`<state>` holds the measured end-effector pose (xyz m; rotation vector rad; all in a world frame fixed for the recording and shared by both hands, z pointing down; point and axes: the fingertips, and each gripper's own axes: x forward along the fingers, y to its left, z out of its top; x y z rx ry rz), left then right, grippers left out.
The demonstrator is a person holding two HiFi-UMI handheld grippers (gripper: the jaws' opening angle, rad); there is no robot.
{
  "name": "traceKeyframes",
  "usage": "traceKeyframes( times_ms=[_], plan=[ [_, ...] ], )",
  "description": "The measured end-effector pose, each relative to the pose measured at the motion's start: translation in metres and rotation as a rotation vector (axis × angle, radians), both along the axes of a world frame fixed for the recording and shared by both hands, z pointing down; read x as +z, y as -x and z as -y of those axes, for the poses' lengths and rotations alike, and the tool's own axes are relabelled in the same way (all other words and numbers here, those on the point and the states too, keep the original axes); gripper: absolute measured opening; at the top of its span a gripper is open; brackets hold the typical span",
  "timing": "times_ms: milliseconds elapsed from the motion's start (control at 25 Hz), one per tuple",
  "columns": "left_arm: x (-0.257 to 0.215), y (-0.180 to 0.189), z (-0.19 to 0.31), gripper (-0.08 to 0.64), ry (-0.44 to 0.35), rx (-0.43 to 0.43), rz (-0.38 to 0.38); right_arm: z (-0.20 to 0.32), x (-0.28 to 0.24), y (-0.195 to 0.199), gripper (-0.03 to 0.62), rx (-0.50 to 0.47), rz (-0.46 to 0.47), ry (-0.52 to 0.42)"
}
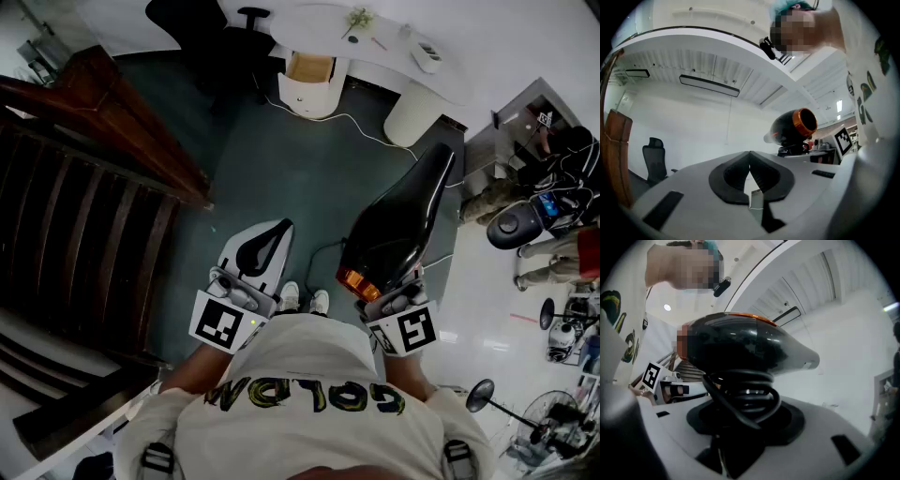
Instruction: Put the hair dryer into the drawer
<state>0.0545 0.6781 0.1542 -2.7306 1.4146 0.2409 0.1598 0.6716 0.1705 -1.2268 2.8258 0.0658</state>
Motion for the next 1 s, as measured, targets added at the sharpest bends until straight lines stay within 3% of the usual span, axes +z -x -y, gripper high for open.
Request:
traceKeyframes(
  times_ms=[440,760,1000],
  plan=[
    [0.001,0.043,0.004,0.012,0.02,-0.009,-0.034,0.005,0.001,0.03,0.245,0.033,0.024,0.016],
    [0.01,0.042,0.031,0.012,0.032,0.001,-0.038,0.034,0.014,0.03,0.245,0.042,0.024,0.052],
    [0.012,0.036,0.079,0.012,0.038,-0.003,-0.04,0.082,0.017,0.026,0.245,0.036,0.023,0.05]
  ],
)
